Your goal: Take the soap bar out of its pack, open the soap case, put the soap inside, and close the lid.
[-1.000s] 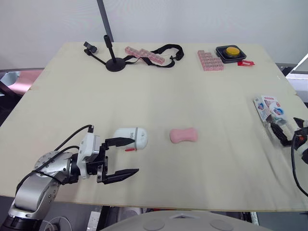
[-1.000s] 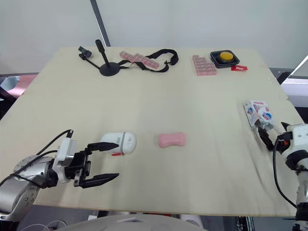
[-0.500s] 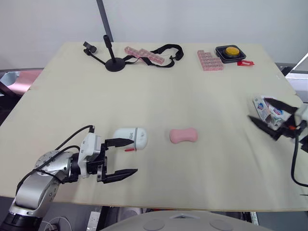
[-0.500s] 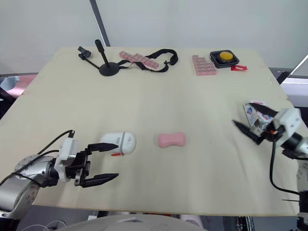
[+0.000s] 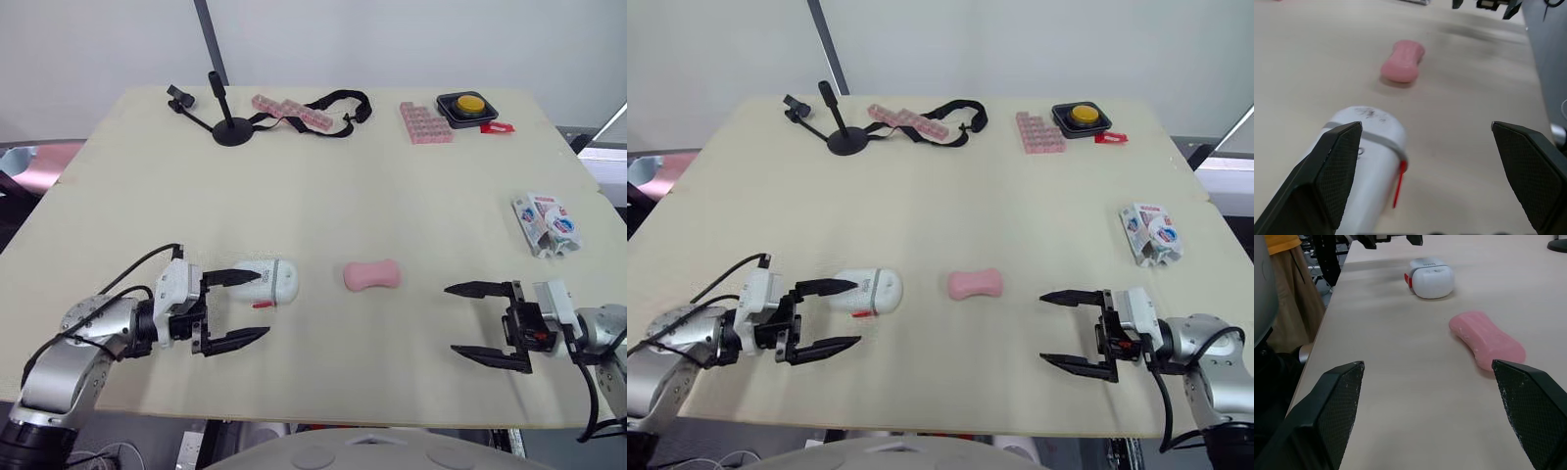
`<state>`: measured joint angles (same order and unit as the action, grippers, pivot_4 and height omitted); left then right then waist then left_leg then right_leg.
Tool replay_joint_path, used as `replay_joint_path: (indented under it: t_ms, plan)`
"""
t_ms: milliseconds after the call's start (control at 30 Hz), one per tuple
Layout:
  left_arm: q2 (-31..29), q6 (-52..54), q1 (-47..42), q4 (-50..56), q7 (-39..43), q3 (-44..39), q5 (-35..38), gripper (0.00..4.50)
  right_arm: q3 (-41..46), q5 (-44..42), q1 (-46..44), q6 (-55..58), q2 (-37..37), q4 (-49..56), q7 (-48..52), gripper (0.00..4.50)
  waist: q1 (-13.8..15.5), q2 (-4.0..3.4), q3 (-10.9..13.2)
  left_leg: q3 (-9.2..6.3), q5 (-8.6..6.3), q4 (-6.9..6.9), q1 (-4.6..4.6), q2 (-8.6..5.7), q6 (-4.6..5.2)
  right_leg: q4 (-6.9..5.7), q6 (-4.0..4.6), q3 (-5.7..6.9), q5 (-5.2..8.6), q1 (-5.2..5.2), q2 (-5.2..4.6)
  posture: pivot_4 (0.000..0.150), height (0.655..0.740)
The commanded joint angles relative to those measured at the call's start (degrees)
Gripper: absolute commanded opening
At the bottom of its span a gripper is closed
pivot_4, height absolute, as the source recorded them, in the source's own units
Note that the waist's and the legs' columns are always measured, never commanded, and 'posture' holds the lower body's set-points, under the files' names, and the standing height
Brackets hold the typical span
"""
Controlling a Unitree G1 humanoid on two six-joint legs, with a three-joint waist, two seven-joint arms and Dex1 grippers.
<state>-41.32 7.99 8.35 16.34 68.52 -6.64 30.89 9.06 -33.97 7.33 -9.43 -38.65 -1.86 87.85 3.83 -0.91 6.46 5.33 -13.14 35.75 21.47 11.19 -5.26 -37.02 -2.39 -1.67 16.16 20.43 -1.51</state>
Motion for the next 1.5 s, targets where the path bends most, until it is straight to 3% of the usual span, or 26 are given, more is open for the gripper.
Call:
replay_joint_path:
  t_ms: [33, 233, 367, 900, 1500]
  plan:
    - [-3.4, -0.64, -2.47, -3.26, 0.46, -2.22, -2.29, 4.5, -0.02, 0.14, -1.61, -1.42, 0.54, -0.73, 0.64, 4.45, -0.03, 0.0, 0.0, 0.0, 0.0, 0.0, 0.02, 0.0, 0.0, 0.0, 0.0, -0.01, 0.0, 0.02, 0.0, 0.15, 0.7395]
    - [-4.96, -2.98, -4.94, -6.85, 2.72, -2.42, -3.31, 4.5, -0.14, 0.33, -2.7, -0.87, 1.24, -1.04, -0.56, 4.45, -0.01, 0.01, 0.0, 0.0, 0.01, 0.0, 0.06, -0.04, -0.01, 0.04, 0.0, 0.01, 0.0, 0.04, -0.02, 0.15, 0.7395]
    - [-7.09, -4.22, -11.03, -12.53, 5.67, 0.58, -7.13, 4.5, -1.1, 1.07, -3.28, -0.53, 1.88, -0.89, -1.48, 4.45, 0.36, 0.03, 0.0, -0.03, 0.02, 0.02, 0.03, -0.02, -0.01, -0.05, 0.0, 0.04, 0.0, 0.05, -0.01, 0.15, 0.7395]
    - [-5.09, -7.19, -25.17, -23.77, 14.13, 12.54, -13.78, 4.5, -1.32, 2.07, -3.76, 0.46, 1.75, 0.86, -4.83, 4.45, 0.55, 0.01, -0.01, -0.02, 0.13, 0.03, 0.08, -0.11, -0.17, -0.13, 0.0, 0.05, 0.0, 0.09, -0.08, 0.15, 0.7395]
    - [0.44, -16.45, -27.71, -32.56, 9.82, 15.48, -19.92, 4.5, -1.03, 2.64, -3.27, 1.13, 1.55, 2.38, -7.81, 4.45, 0.59, 0.02, -0.01, -0.02, 0.15, 0.04, 0.11, -0.11, -0.22, -0.13, 0.0, 0.04, 0.0, 0.09, -0.09, 0.15, 0.7395]
